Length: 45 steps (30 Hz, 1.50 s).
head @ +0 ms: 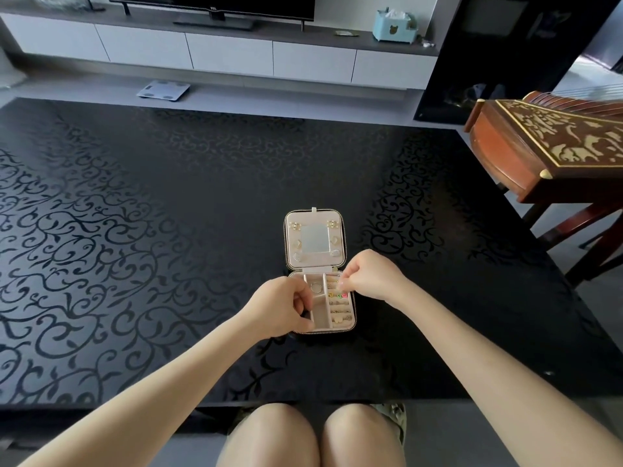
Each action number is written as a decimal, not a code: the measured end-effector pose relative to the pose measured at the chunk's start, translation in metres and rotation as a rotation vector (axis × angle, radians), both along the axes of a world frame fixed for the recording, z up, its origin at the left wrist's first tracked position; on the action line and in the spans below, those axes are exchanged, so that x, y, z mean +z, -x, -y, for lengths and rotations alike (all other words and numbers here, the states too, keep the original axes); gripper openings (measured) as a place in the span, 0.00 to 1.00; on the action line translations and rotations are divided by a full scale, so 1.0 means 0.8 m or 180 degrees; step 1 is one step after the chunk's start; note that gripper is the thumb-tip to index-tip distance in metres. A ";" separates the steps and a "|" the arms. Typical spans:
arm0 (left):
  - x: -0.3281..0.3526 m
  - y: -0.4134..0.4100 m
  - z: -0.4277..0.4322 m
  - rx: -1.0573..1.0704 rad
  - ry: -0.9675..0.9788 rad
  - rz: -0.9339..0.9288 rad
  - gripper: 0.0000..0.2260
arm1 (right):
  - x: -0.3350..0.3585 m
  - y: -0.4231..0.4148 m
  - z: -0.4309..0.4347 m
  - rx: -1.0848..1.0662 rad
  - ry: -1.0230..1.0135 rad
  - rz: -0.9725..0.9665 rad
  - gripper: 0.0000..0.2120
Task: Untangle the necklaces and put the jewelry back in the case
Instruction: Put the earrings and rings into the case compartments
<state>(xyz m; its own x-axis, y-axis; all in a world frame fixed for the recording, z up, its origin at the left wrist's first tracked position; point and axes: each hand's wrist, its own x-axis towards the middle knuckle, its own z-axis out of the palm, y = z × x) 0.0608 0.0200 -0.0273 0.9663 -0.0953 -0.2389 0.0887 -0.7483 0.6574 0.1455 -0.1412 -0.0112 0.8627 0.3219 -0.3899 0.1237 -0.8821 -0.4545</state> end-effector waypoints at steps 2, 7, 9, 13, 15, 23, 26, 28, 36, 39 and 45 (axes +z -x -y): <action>-0.001 0.002 -0.001 0.0021 0.0019 0.0033 0.10 | 0.001 0.003 -0.004 0.0116 0.0101 0.0192 0.06; -0.001 0.001 -0.002 0.0014 0.0015 0.0018 0.09 | -0.002 -0.002 -0.006 0.0088 -0.0015 -0.0095 0.06; -0.001 0.001 -0.001 0.0003 0.0023 0.0008 0.09 | 0.000 -0.003 -0.006 0.0103 -0.0055 -0.0185 0.04; -0.002 0.001 -0.001 0.0023 0.0051 0.0030 0.09 | 0.002 -0.002 -0.008 0.0376 0.0167 0.0203 0.07; -0.003 0.000 -0.001 0.0032 0.0067 0.0060 0.09 | 0.002 -0.001 -0.007 0.0505 0.0261 0.0686 0.07; 0.007 -0.018 -0.015 0.1676 0.0605 0.0787 0.09 | -0.025 0.009 0.007 0.0294 -0.0395 0.0977 0.08; 0.015 -0.060 -0.028 0.2381 0.1795 0.0338 0.25 | -0.037 0.020 0.011 -0.0086 -0.0911 0.0871 0.09; 0.017 -0.081 -0.026 0.2202 0.2539 -0.0134 0.29 | -0.043 0.026 0.015 -0.0400 -0.1334 0.0699 0.08; 0.029 -0.064 -0.021 0.1787 0.2089 0.0630 0.08 | -0.032 0.034 0.030 -0.1074 -0.2330 -0.0074 0.13; 0.040 -0.046 -0.017 0.1508 0.1479 0.0901 0.05 | -0.011 0.038 0.028 -0.0793 -0.2364 0.0312 0.17; 0.043 -0.025 -0.020 0.1079 0.1126 0.1063 0.07 | 0.029 0.009 0.006 -0.0056 -0.1601 0.2143 0.14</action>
